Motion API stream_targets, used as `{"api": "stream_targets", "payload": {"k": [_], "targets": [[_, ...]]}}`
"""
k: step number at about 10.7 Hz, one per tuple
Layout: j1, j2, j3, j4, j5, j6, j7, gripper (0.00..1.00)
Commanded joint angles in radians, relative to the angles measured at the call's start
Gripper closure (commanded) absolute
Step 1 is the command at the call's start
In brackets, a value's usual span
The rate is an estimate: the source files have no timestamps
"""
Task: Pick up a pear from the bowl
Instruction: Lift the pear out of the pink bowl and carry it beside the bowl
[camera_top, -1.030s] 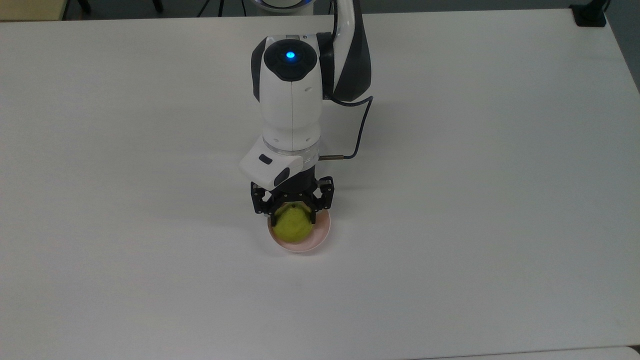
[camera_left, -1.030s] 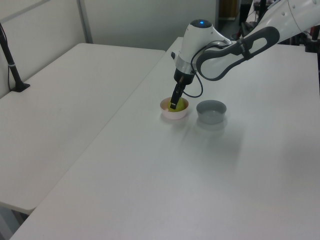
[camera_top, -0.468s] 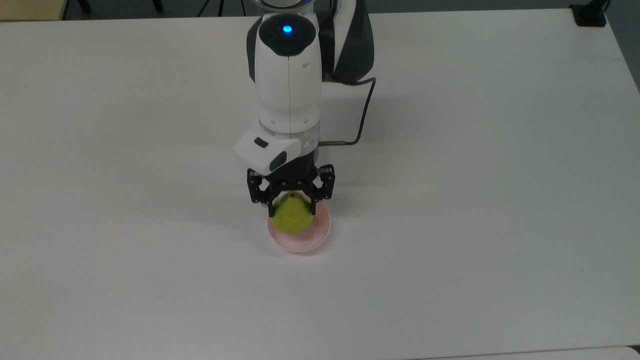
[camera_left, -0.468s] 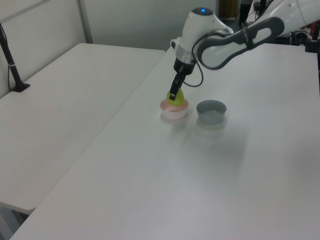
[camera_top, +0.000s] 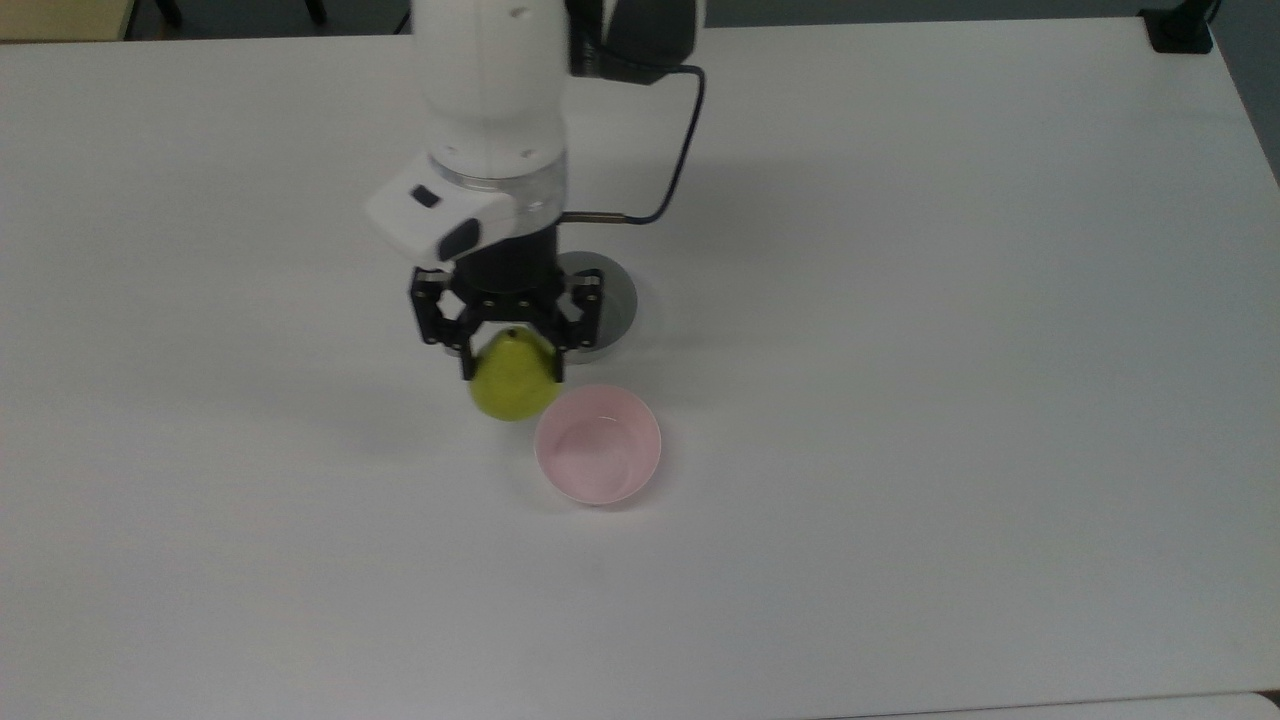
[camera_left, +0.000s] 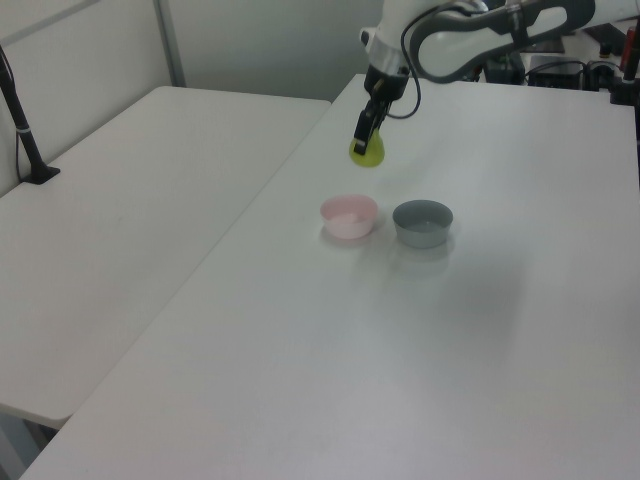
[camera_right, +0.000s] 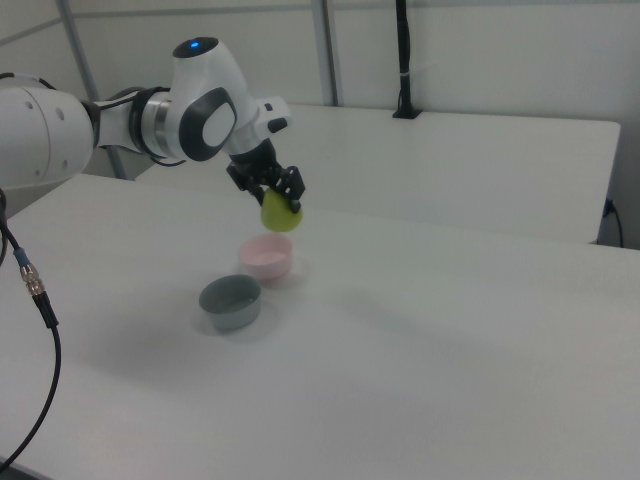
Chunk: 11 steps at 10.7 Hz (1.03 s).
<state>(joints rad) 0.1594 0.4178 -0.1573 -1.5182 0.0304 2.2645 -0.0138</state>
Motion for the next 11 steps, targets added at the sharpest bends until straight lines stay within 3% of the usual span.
{"api": "stream_targets", "payload": {"k": [1,5,8,11], "targets": [[-0.078,0.006,-0.007,0.012,0.002,-0.011,-0.006,0.55],[-0.139,0.122,-0.007,0.009,-0.013,0.186,-0.005,0.53],[-0.141,0.194,-0.007,0.009,-0.035,0.298,-0.003,0.47],[-0.141,0.228,-0.007,0.009,-0.076,0.322,-0.005,0.35]]}}
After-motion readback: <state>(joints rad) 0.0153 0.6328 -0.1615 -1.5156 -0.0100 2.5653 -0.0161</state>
